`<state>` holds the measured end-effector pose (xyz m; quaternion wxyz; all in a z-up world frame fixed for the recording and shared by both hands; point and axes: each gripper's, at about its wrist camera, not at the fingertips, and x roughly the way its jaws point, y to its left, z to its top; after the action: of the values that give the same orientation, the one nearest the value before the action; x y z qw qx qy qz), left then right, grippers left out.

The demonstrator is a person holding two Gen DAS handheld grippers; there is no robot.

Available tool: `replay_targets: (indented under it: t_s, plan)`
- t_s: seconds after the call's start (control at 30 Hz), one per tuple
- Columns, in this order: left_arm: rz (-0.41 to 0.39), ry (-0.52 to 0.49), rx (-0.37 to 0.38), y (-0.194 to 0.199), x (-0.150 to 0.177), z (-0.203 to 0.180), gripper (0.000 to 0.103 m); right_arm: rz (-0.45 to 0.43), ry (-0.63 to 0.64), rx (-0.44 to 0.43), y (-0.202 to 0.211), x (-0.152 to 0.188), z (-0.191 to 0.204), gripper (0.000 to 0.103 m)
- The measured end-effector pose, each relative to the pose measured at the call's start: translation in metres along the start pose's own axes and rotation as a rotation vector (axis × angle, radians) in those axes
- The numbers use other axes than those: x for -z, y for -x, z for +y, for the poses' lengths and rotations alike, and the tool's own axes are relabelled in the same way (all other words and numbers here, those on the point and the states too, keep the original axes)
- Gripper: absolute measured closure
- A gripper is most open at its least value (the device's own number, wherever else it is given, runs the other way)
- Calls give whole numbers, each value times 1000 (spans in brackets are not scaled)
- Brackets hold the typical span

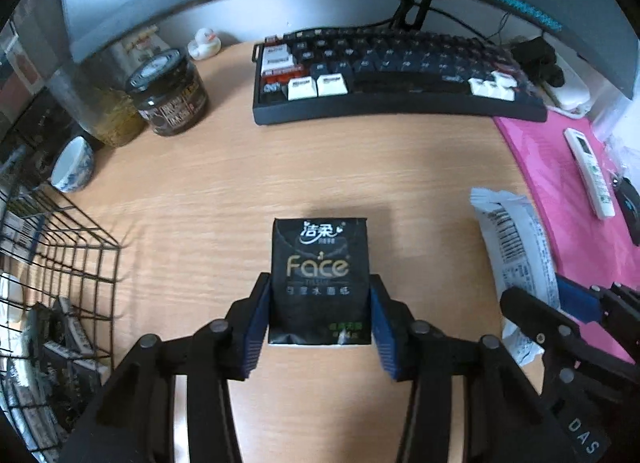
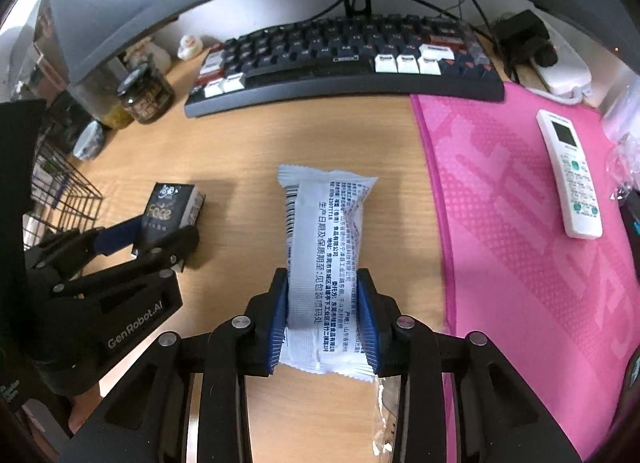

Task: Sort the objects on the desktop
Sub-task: 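Carry the white bag and Face pack over the wire basket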

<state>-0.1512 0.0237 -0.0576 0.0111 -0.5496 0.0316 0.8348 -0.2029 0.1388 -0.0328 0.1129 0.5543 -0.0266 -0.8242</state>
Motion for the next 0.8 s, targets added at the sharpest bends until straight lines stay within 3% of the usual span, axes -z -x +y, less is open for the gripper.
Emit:
replay_targets:
  t_s: [0.17, 0.37, 0.53, 0.8]
  plan:
    - [-60, 6, 14, 35, 3, 4, 51, -44, 12, -23, 26, 5, 9, 70]
    - [-198, 51, 19, 106, 24, 32, 52, -119, 58, -130, 77, 11, 45, 70]
    - [-267, 140, -44, 145, 47, 92, 52, -136, 177, -290, 110, 21, 113, 70]
    - [-233, 294, -197, 156, 104, 201, 52, -130, 347, -374, 116, 41, 230, 70]
